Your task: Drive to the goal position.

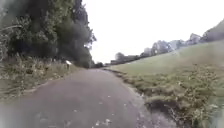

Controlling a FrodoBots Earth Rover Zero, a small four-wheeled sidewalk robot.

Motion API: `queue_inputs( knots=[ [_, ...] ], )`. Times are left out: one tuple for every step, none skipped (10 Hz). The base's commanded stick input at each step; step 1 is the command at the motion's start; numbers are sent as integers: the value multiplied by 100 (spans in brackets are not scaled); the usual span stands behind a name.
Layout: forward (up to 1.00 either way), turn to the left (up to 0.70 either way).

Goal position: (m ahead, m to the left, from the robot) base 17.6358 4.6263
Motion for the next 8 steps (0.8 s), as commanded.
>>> queue_inputs(
  knots=[
    [100, 15],
    [100, 22],
    [100, 19],
    [100, 16],
    [100, 14],
    [100, 14],
    [100, 13],
    [100, 7]
  ],
)
